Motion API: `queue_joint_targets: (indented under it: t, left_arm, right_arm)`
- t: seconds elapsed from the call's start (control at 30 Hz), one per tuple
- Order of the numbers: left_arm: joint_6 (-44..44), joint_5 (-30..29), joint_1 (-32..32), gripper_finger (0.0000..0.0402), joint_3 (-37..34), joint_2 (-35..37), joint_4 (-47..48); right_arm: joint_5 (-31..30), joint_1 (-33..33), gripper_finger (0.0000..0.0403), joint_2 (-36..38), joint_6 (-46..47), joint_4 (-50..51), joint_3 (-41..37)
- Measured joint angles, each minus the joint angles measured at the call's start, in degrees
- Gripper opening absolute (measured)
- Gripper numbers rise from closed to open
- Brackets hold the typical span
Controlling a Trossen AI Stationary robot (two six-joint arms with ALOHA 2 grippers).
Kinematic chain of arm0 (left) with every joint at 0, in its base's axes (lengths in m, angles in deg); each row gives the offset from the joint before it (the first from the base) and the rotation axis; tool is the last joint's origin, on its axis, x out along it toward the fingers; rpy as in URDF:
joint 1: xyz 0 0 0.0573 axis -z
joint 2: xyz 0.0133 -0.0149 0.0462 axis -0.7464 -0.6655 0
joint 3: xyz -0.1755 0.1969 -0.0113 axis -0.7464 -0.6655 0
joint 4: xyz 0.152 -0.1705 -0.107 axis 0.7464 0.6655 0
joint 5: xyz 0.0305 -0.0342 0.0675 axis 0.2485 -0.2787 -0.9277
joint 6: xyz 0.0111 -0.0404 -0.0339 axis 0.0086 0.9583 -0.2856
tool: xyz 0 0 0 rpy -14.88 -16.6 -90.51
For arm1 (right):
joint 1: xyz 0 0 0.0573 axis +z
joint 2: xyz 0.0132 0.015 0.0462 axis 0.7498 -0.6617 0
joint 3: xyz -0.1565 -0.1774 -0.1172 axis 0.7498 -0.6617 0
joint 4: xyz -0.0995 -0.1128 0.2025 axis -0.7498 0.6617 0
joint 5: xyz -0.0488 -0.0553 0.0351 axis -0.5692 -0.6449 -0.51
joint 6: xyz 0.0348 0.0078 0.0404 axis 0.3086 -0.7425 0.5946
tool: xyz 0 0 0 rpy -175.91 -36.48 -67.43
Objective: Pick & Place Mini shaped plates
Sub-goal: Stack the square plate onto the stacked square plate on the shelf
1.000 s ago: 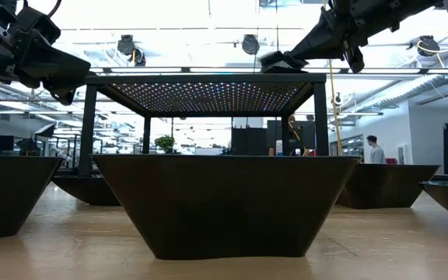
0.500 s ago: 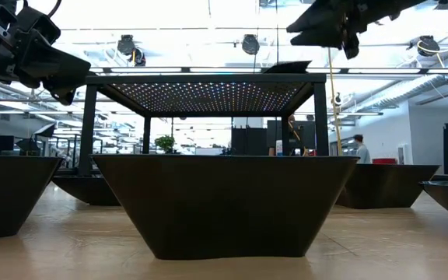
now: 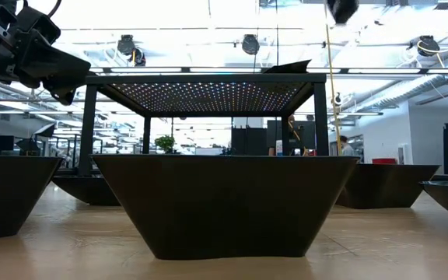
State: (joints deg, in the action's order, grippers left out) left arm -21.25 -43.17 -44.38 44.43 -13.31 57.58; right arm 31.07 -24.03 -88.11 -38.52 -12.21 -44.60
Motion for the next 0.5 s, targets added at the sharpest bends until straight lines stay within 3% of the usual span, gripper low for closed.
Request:
queue_joint_targets:
  t: [0.07,0.13,0.2,0.27,0.37,0.5]
  left_arm:
    - [0.00,0.00,-0.01,0.0145,0.00,0.00,0.02]
    - [0.00,0.00,-0.01,0.0145,0.00,0.00,0.01]
    - [0.00,0.00,-0.01,0.0145,0.00,0.00,0.01]
    - [0.00,0.00,0.00,0.0145,0.00,0.00,0.02]
    - [0.00,0.01,-0.02,0.0145,0.00,0.00,0.01]
    - [0.00,0.00,0.00,0.0145,0.00,0.00,0.00]
  right_arm:
    - [-3.08,5.39,0.0144,-1.09,-4.37,2.54,4.10]
    - [-10.73,10.83,0.0147,-3.29,-6.37,10.20,10.14]
    - [-19.37,15.44,0.0151,-6.79,-4.54,21.45,17.30]
    - [-24.00,18.42,0.0154,-11.27,1.93,34.85,24.80]
    - [-23.63,20.65,0.0154,-17.96,17.55,56.57,33.05]
    - [-10.67,20.52,0.0145,-25.29,37.89,72.71,34.16]
